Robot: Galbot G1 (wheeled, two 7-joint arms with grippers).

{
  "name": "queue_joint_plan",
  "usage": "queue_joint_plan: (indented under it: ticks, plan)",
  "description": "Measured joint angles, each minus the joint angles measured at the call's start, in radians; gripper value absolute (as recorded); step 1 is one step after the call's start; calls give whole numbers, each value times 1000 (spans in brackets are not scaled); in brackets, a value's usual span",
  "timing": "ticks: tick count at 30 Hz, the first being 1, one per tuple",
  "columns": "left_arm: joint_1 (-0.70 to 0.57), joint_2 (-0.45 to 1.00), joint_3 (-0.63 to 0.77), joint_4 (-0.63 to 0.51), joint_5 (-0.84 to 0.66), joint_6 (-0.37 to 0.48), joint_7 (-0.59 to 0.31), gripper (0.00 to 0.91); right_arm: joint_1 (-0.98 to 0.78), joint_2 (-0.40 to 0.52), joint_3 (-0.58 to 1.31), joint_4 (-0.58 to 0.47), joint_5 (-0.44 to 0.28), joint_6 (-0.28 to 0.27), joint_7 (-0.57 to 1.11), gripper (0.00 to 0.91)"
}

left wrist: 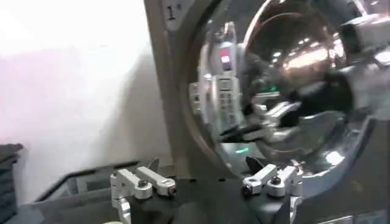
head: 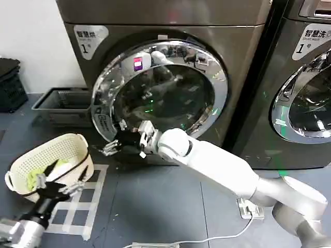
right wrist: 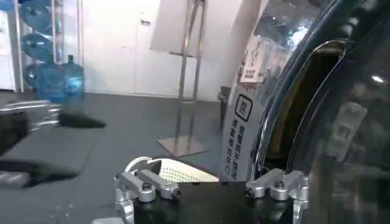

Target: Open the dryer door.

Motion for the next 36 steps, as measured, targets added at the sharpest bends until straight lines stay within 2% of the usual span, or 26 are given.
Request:
queue_joint_plan:
  ticks: [8, 18, 36]
  plan:
    - [-70, 72, -43, 56, -43, 3, 7, 907, -18, -51, -4, 66, 24, 7, -18, 907]
    - [-169, 145, -26, 116, -68, 28, 25, 907, -34, -127, -7, 149, 54, 21, -73, 907]
    - [-325, 254, 62, 228, -89, 28, 28, 907, -68, -244, 13, 198, 65, 66, -256, 907]
